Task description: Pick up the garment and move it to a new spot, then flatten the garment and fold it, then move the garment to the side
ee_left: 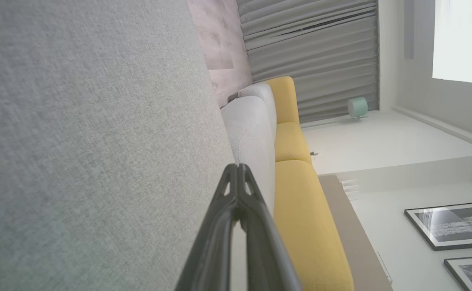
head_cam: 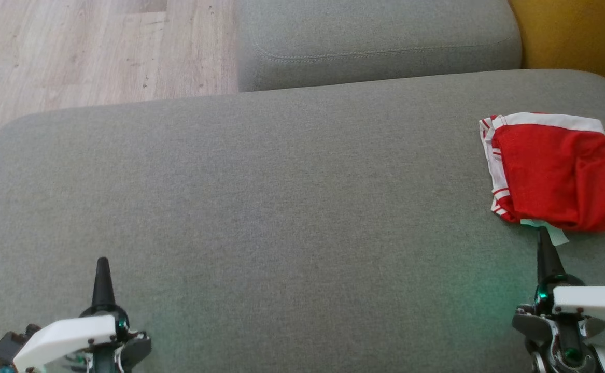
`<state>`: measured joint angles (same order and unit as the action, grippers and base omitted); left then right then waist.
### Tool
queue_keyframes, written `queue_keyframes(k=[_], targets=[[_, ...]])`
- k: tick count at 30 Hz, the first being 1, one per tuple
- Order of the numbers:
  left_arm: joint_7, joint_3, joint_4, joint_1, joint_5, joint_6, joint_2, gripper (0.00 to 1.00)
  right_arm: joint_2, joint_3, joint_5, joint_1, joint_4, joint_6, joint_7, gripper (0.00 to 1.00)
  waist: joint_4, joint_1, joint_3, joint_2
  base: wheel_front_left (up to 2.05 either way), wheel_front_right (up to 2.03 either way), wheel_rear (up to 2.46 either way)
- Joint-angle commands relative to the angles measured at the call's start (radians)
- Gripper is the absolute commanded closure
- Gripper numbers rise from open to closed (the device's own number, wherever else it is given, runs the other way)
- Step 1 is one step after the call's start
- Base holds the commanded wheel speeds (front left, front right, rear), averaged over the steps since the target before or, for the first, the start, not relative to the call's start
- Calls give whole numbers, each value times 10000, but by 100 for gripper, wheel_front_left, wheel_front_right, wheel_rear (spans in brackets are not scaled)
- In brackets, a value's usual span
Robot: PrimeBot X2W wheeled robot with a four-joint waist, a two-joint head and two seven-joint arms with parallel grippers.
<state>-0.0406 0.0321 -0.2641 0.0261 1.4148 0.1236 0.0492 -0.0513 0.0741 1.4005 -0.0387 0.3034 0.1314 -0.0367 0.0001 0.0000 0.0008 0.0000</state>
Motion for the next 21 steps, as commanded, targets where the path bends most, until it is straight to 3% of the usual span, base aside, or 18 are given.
queue_keyframes(k=[1, 21], targets=[[-88, 346, 262, 595, 256, 60, 100, 100, -129, -106, 302, -597, -427, -6, -83, 100, 0, 0, 2, 0, 0, 0, 0], [-640, 709, 192, 810, 2027, 71, 92, 100, -114, 228, 2222, -676, -596, -7, -629, 100, -1, 0, 23, 0, 0, 0, 0]])
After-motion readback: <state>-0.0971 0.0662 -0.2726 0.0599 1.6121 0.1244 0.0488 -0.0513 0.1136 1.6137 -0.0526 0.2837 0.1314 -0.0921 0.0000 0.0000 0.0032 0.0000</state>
